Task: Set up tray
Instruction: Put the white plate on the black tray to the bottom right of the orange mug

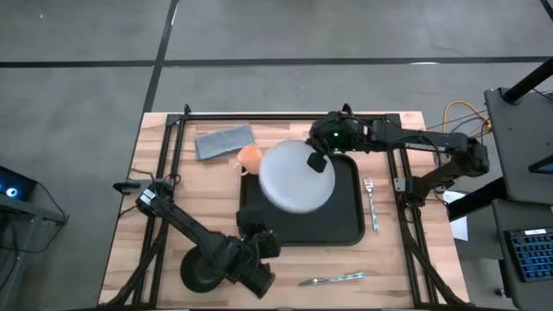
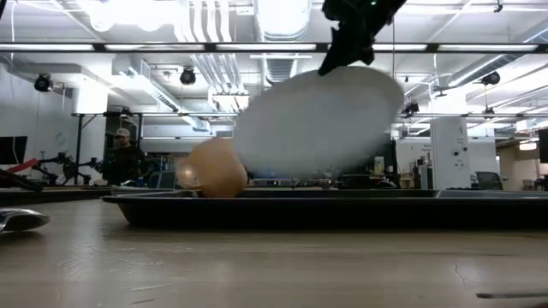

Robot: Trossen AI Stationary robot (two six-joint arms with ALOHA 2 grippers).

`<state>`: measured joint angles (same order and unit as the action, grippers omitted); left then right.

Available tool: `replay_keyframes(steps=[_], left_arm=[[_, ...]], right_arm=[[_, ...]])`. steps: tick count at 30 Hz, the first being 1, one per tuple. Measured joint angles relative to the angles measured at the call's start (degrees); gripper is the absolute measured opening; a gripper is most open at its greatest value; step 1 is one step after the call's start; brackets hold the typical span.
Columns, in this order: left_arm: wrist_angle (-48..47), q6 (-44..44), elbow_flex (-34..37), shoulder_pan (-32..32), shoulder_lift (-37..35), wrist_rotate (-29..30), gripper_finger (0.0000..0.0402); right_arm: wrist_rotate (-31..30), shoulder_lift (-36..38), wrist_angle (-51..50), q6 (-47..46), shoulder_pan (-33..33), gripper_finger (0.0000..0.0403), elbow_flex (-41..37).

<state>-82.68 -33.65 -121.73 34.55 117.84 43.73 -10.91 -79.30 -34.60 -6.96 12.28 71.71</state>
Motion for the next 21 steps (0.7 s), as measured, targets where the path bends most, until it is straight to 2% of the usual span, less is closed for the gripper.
replay_keyframes(steps=[4, 7, 10, 14, 21], left_arm=[[-2.3, -2.2, 0.0, 0.2, 0.0, 1.0, 0.0149], [-3.9, -3.7, 0.0, 0.4, -0.2, 1.2, 0.0163], [-4.6, -3.8, 0.0, 0.3, -0.2, 1.4, 0.0168], [-5.2, -4.0, 0.0, 0.4, -0.3, 1.4, 0.0168], [-5.5, -4.0, 0.0, 0.4, -0.3, 1.4, 0.0168]], right_arm=[[1.5, 4.7, 3.6, -1.3, 2.3, 0.0006, -6.0], [7.4, 7.5, 10.0, -2.9, 5.1, 0.0007, -13.4], [11.4, 11.0, 15.0, -4.8, 7.3, 0.0007, -19.5], [13.0, 13.7, 18.0, -6.6, 8.9, 0.0007, -25.3], [14.1, 13.4, 20.1, -9.2, 8.3, 0.0008, -29.3]])
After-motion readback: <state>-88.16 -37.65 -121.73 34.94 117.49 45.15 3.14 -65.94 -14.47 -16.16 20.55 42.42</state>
